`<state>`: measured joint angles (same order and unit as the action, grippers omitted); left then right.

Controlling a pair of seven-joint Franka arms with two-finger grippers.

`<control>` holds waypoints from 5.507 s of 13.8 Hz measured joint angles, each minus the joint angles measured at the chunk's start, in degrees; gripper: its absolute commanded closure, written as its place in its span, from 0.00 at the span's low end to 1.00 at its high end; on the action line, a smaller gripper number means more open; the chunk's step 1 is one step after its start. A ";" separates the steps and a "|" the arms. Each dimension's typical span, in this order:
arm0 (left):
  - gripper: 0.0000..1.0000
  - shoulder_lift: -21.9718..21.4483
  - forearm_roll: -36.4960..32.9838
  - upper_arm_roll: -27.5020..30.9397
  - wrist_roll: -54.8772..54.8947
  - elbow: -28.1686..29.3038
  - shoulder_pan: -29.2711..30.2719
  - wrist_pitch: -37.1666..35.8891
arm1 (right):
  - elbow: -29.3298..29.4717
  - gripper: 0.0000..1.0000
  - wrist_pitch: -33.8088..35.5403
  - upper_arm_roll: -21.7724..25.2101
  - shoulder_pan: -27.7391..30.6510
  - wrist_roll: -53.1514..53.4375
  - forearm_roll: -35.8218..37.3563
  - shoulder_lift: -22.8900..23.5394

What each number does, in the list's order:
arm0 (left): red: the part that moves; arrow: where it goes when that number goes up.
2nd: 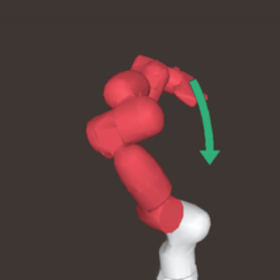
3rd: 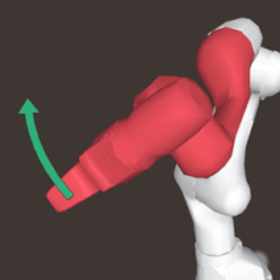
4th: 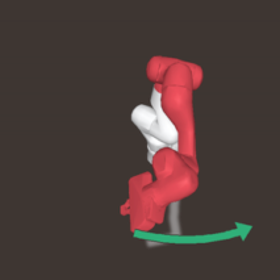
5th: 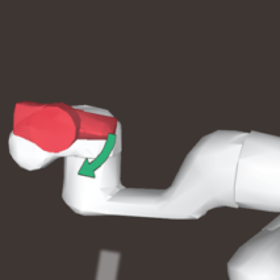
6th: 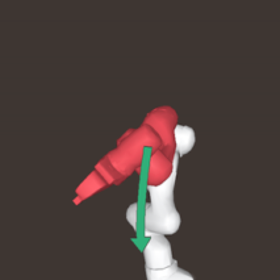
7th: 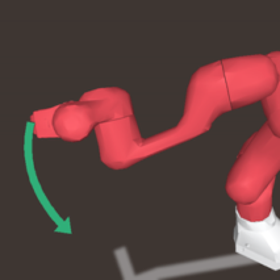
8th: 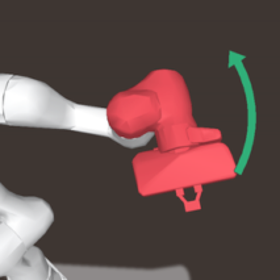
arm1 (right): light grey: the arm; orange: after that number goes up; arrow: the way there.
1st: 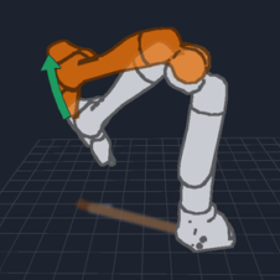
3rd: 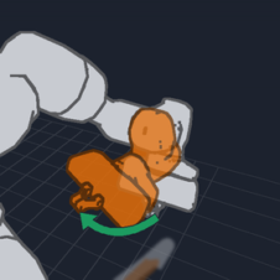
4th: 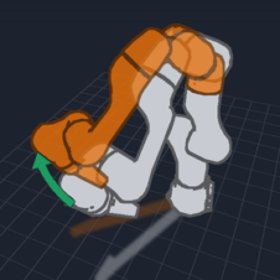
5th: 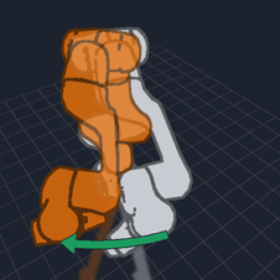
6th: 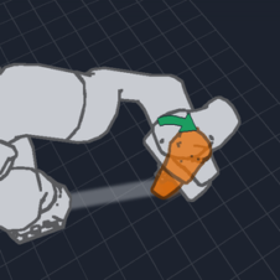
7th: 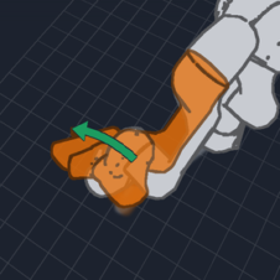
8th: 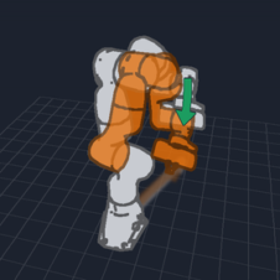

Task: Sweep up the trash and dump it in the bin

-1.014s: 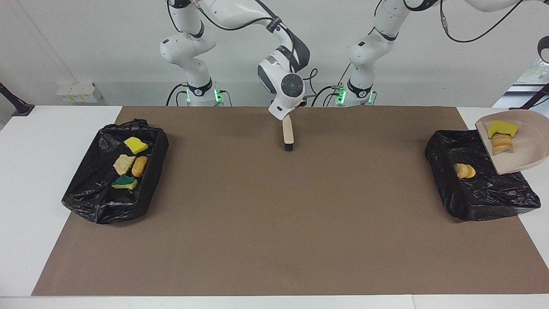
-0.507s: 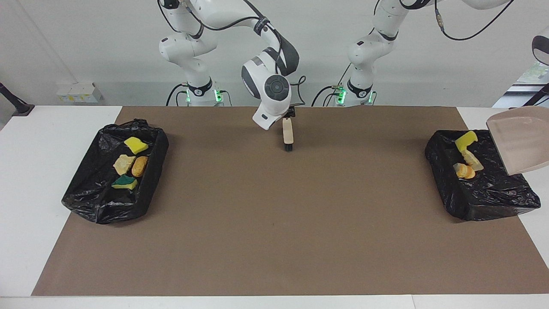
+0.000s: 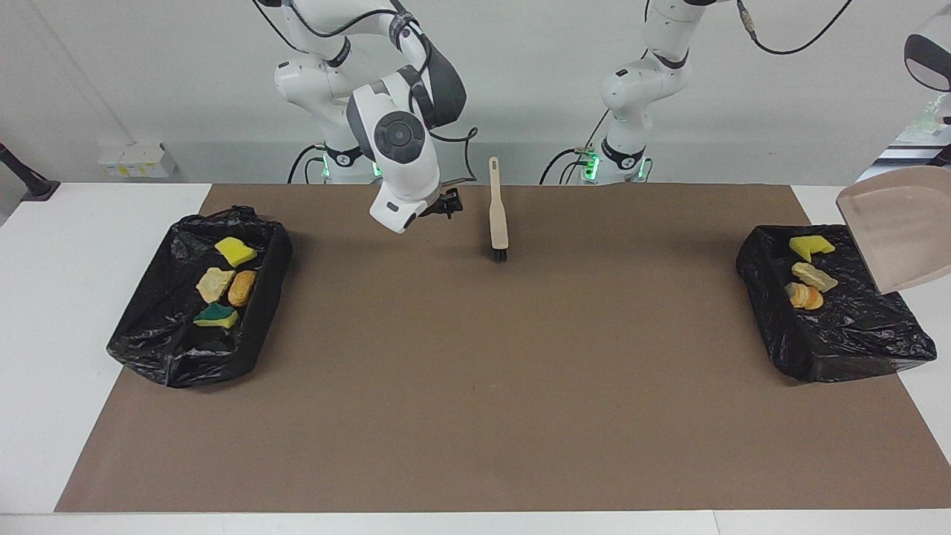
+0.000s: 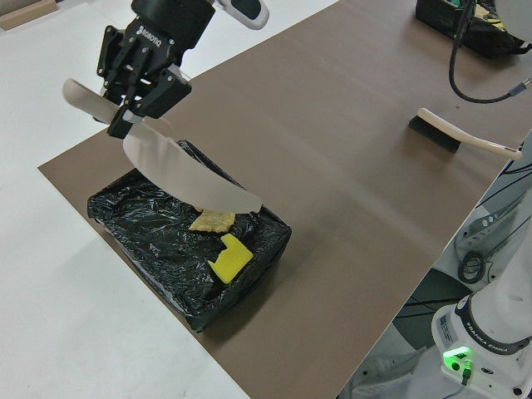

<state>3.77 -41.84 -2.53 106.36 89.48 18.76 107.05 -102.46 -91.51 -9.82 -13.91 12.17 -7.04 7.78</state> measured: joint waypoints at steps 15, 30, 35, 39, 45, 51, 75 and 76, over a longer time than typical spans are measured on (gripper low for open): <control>1.00 -1.83 31.09 -0.70 -81.49 17.35 -36.11 -7.36 | 8.89 0.00 -0.06 7.78 14.90 -14.17 8.35 -1.60; 1.00 20.99 40.67 -0.84 -134.88 1.58 -57.78 0.40 | 13.98 0.00 4.70 15.60 12.10 -10.04 8.12 -9.30; 0.30 22.88 40.68 -0.35 -135.65 1.34 -58.52 3.47 | 13.94 0.00 4.70 15.48 12.02 -9.87 8.02 -9.30; 0.00 22.04 40.72 0.44 -135.58 1.03 -56.95 3.61 | 13.90 0.00 4.70 15.42 12.01 -9.86 7.72 -9.30; 0.00 11.95 40.73 1.43 -134.14 1.12 -46.53 -3.34 | 13.87 0.00 4.70 15.35 11.97 -9.86 7.70 -9.30; 0.00 -1.47 40.72 1.81 -117.96 8.07 -36.49 -10.04 | 13.86 0.00 4.75 15.26 11.95 -9.86 7.69 -9.30; 0.00 -7.48 41.85 2.70 -99.53 -2.29 -22.12 -25.95 | 13.86 0.00 4.75 15.26 11.95 -9.86 7.69 -9.31; 0.00 -7.28 42.03 2.70 -99.53 -2.44 -22.12 -25.90 | 13.86 0.00 4.75 15.26 11.95 -9.86 7.69 -9.30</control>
<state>-3.52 0.19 0.17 6.83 87.04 -3.36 81.15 -88.60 -86.76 5.43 -1.96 2.31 0.65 -1.52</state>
